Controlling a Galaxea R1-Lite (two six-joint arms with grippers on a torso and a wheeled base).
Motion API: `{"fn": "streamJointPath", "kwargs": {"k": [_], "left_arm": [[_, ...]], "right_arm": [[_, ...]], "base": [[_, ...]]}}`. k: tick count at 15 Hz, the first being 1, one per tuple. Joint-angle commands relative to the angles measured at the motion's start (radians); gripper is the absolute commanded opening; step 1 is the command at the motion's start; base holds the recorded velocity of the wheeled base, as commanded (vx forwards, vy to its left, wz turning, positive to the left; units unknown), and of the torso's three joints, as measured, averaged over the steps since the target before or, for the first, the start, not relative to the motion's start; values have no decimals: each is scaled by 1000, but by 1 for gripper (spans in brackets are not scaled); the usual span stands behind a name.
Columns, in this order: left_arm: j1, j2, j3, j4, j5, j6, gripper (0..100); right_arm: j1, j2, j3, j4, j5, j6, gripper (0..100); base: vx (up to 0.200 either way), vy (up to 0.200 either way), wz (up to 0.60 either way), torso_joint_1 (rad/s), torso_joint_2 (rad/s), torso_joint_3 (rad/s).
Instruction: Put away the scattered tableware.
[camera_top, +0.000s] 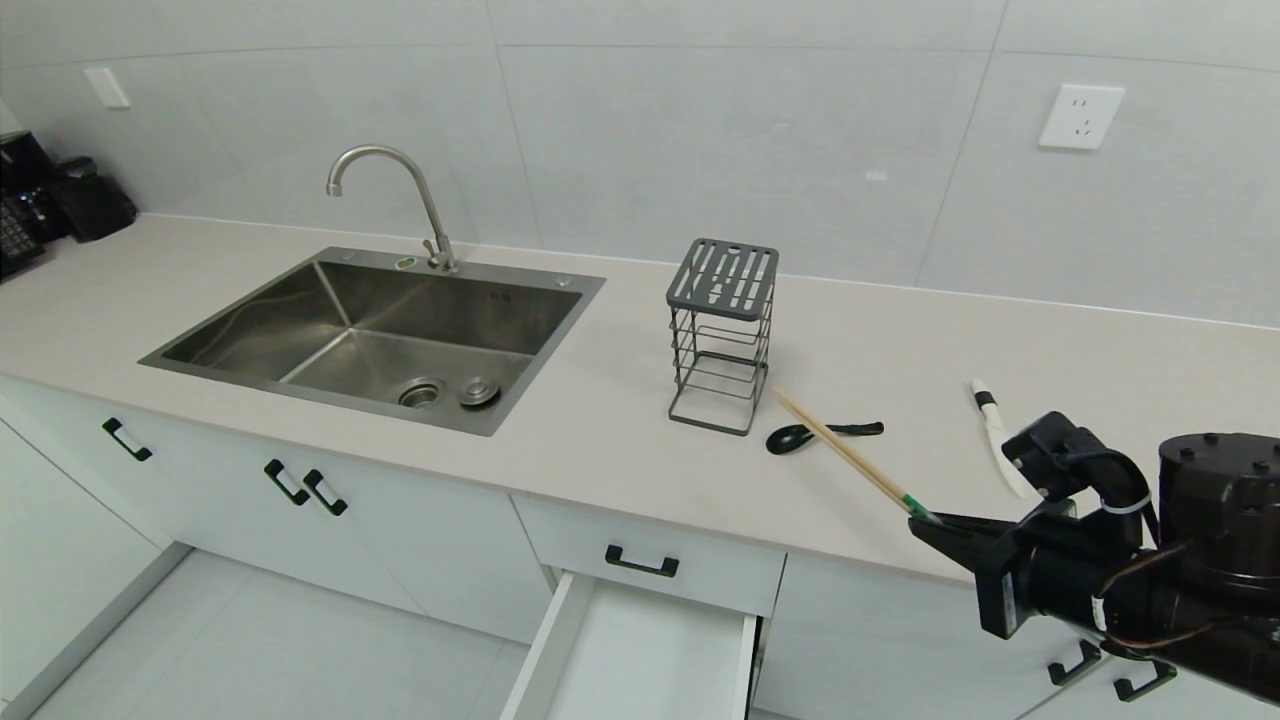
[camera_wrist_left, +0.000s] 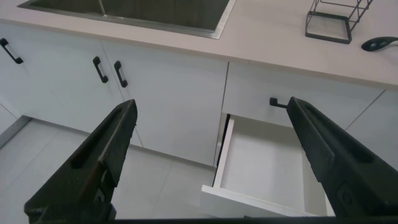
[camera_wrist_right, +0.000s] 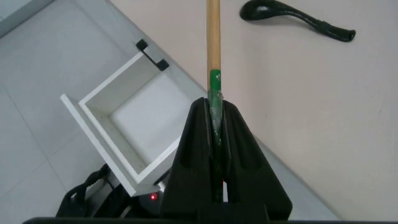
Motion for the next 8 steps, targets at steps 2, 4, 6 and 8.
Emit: {"fn": "streamJointPath", "kwargs": {"k": [2,4,6,8], "left_arm": [[0,1,0,0,0,-1,100],[0,1,0,0,0,-1,100],[0,1,0,0,0,-1,100],[0,1,0,0,0,-1,100]], "right_arm": [[28,-27,-3,0,0,0,0],[54,-38,-8,0,1,0,0],[89,-44,-9,0,1,0,0],[156,-35,-39,12,1,0,0]], "base": [[0,0,0,0,0,0],[0,0,0,0,0,0],[0,0,0,0,0,0],[0,0,0,0,0,0]]}}
